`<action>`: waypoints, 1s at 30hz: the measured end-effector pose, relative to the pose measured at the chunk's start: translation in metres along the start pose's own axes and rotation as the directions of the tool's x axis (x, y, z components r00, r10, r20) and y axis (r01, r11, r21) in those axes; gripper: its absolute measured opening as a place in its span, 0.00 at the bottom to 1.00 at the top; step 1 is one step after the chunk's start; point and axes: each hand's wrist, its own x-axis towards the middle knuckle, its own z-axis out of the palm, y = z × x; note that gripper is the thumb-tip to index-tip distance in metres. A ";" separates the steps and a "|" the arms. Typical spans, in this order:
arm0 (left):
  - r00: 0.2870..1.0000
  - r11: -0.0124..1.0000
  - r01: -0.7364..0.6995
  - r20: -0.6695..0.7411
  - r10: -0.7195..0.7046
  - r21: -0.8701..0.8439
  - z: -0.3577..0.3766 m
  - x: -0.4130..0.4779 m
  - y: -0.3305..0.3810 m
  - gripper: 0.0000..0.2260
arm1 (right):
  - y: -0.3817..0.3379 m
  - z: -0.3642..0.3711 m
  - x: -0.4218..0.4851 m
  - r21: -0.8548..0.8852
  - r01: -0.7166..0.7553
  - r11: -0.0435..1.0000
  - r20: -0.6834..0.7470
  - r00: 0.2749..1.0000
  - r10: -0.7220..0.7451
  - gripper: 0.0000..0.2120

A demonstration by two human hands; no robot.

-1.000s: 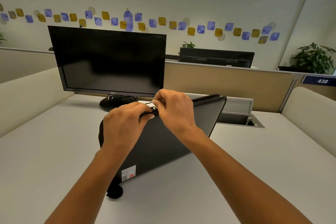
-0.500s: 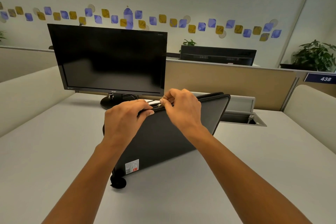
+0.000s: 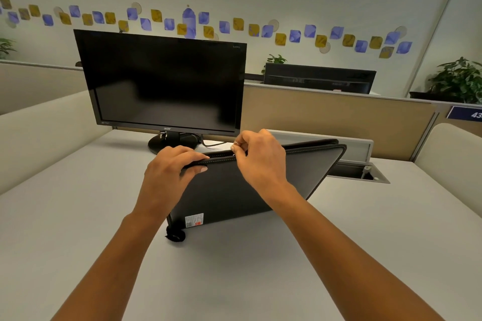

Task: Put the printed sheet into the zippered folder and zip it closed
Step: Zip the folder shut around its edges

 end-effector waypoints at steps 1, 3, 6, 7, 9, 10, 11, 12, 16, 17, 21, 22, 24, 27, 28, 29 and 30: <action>1.000 1.000 -0.001 -0.006 0.001 -0.001 0.001 0.000 -0.001 0.11 | -0.001 0.001 0.000 -0.004 0.010 1.000 -0.011 1.000 -0.010 0.04; 1.000 1.000 -0.004 -0.013 0.004 -0.001 0.003 0.001 -0.001 0.10 | -0.002 0.002 -0.001 -0.015 0.036 0.999 -0.033 0.999 -0.036 0.04; 1.000 1.000 -0.027 -0.011 0.027 0.005 0.006 0.002 0.002 0.11 | -0.010 0.008 -0.006 0.011 0.119 0.993 -0.045 0.992 -0.118 0.04; 0.999 0.999 -0.035 -0.008 0.035 0.006 0.008 0.001 0.003 0.11 | -0.013 0.011 -0.008 0.019 0.150 0.989 -0.035 0.988 -0.149 0.04; 0.999 0.999 -0.037 -0.012 0.037 -0.008 0.009 0.001 0.004 0.11 | -0.016 0.015 -0.010 0.020 0.179 0.984 -0.030 0.983 -0.179 0.05; 0.999 0.999 -0.031 -0.017 0.030 -0.021 0.010 0.000 0.004 0.10 | -0.016 0.016 -0.010 0.018 0.179 0.984 -0.040 0.983 -0.178 0.05; 1.000 0.999 -0.020 -0.022 0.020 -0.034 0.010 0.001 0.004 0.10 | -0.014 0.015 -0.009 0.013 0.176 0.984 -0.051 0.983 -0.175 0.04; 1.000 0.999 -0.011 -0.028 0.010 -0.043 0.011 0.001 0.004 0.10 | -0.012 0.015 -0.009 0.005 0.172 0.985 -0.061 0.983 -0.171 0.04; 0.997 0.997 0.026 -0.064 -0.031 -0.077 0.012 0.002 0.005 0.09 | 0.003 0.007 -0.003 -0.069 0.089 0.994 -0.101 0.990 -0.095 0.05; 0.997 0.995 0.039 -0.069 -0.045 -0.091 0.011 0.003 0.004 0.09 | 0.008 0.005 0.000 -0.080 0.061 0.995 -0.109 0.992 -0.070 0.05; 0.997 0.993 0.041 -0.065 -0.049 -0.109 0.011 0.006 0.005 0.10 | 0.020 0.001 0.005 -0.067 0.035 0.997 -0.114 0.993 -0.043 0.05; 0.997 0.993 0.040 -0.063 -0.047 -0.109 0.011 0.007 0.006 0.10 | 0.020 0.002 0.005 -0.068 0.038 0.997 -0.111 0.993 -0.045 0.05; 0.997 0.993 0.046 -0.060 -0.053 -0.111 0.012 0.007 0.007 0.10 | 0.023 0.001 0.007 -0.094 0.023 0.995 -0.115 0.993 -0.034 0.05; 0.994 0.989 0.081 -0.067 -0.090 -0.127 0.006 0.004 0.000 0.10 | 0.050 -0.015 0.016 -0.179 -0.140 0.974 -0.162 0.981 0.111 0.07; 0.992 0.987 0.091 -0.073 -0.101 -0.136 0.003 0.003 -0.004 0.10 | 0.063 -0.024 0.019 -0.193 -0.198 0.961 -0.166 0.972 0.166 0.08; 0.991 0.985 0.097 -0.076 -0.109 -0.142 -0.001 0.002 -0.007 0.10 | 0.074 -0.031 0.022 -0.200 -0.240 0.950 -0.164 0.964 0.209 0.08; 0.990 0.984 0.102 -0.077 -0.114 -0.146 -0.003 0.001 -0.009 0.09 | 0.084 -0.036 0.023 -0.198 -0.266 0.943 -0.161 0.958 0.237 0.08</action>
